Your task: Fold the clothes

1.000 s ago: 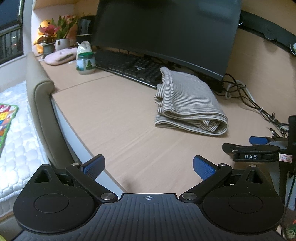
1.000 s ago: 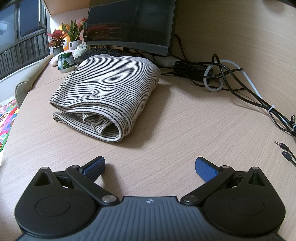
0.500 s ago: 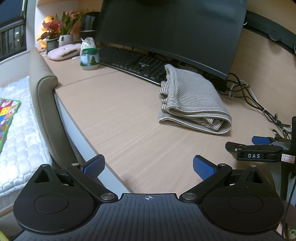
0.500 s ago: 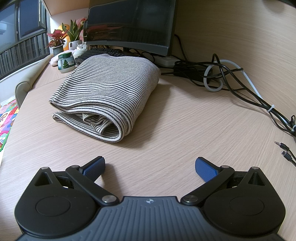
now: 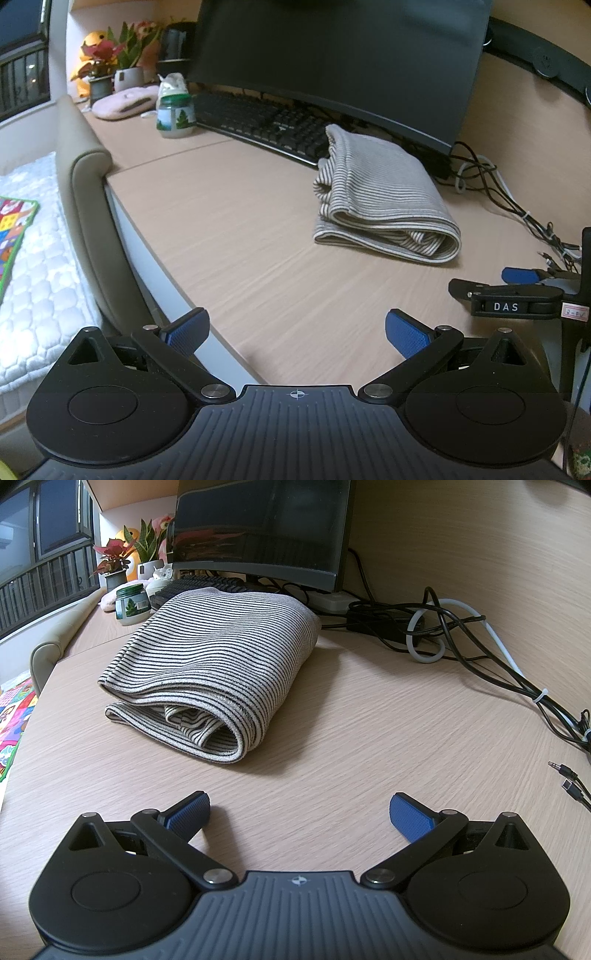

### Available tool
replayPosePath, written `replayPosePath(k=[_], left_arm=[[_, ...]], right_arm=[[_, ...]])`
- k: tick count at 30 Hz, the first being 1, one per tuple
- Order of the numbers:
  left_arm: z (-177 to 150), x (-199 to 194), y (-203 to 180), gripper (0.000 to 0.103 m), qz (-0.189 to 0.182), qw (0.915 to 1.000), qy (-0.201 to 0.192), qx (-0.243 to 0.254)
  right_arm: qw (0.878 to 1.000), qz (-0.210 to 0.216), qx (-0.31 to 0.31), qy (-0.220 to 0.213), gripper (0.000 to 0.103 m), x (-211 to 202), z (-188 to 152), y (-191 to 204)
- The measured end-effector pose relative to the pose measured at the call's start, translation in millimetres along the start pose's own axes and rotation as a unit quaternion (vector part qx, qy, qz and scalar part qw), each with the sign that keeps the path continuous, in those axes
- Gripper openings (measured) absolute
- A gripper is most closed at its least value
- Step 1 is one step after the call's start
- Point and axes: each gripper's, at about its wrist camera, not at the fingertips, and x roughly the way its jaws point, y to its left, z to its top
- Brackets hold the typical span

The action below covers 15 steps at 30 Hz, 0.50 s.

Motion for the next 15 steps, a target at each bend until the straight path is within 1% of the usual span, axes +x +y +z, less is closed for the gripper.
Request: replayPosePath(k=[10, 15], left_arm=[[-0.1, -0.4, 0.1, 0.103, -0.003, 1.0000, 0.001, -0.001], [1.2, -3.5, -0.9, 0.103, 0.001, 0.9999, -0.011, 0.003]], right_arm=[[1.000, 0.000, 0.000, 0.000, 0.103, 0.1, 0.1, -0.1], [1.000, 0.000, 0.000, 0.000, 0.103, 0.1, 0.1, 0.0]])
